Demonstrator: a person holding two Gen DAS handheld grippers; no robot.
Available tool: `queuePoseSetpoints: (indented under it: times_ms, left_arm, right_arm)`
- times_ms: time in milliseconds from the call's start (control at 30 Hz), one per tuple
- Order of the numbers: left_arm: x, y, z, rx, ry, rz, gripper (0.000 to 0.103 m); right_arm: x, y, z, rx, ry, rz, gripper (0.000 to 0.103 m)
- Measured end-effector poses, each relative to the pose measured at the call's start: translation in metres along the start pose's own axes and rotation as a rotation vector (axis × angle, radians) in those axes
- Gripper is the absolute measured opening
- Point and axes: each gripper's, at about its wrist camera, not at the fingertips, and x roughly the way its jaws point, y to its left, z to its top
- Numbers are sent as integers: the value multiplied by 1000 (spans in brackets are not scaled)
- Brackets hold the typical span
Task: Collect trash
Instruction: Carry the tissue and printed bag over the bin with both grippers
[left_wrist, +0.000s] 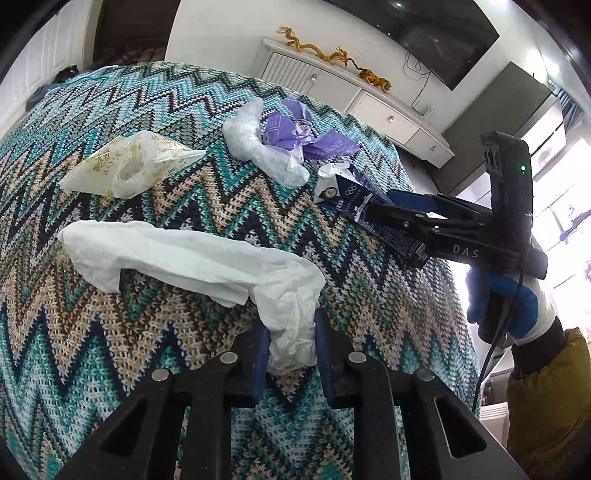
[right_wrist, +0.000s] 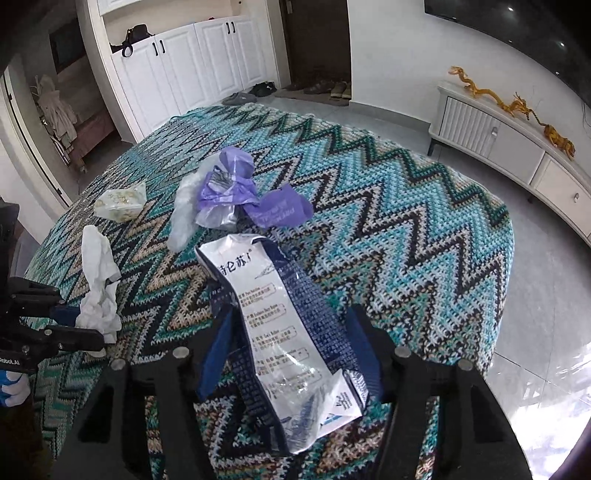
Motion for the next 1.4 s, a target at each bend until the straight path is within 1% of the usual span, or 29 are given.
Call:
queuePoseSetpoints:
  times_ms: [67, 167, 300, 333, 567, 667, 800, 933, 1133, 1267, 1400]
  left_arm:
    - [-4, -1, -5, 3, 4, -16, 20]
    - [-10, -4, -14, 15, 7, -29, 19]
    - [-20, -7, -27, 24, 8, -45, 19]
    - [-23, -8, -29, 24, 7, -49, 19]
    - [-48, -7, -39, 35, -35, -72, 19]
    - [-57, -4, -39, 42, -55, -78, 19]
    - [-65, -1, -41, 40, -75, -82, 19]
    - [-75, 1, -45, 45, -104, -86, 18]
    - [-92, -2, -54, 63, -134, -82, 18]
    - [-102, -7, -60, 84, -149, -60, 18]
    - [-111, -18, -66, 121, -170, -26, 18]
  right_arm:
    - [-5, 5, -5, -6, 10, 0, 54]
    - [-11, 13, -14, -7, 27, 4, 52]
    - [-15, 28, -22, -12, 58, 10, 52]
    - [-15, 32, -22, -15, 67, 8, 54]
    - [3, 43, -8, -9, 126, -10, 58]
    - [9, 51, -6, -18, 131, -34, 54]
    - [5, 66, -8, -37, 112, -93, 51]
    - [-7, 77, -17, -10, 62, -108, 51]
    - [-41, 96, -43, 42, -27, -66, 51]
    - [-66, 105, -60, 67, -81, -42, 51]
    - [-94, 110, -76, 92, -137, -38, 51]
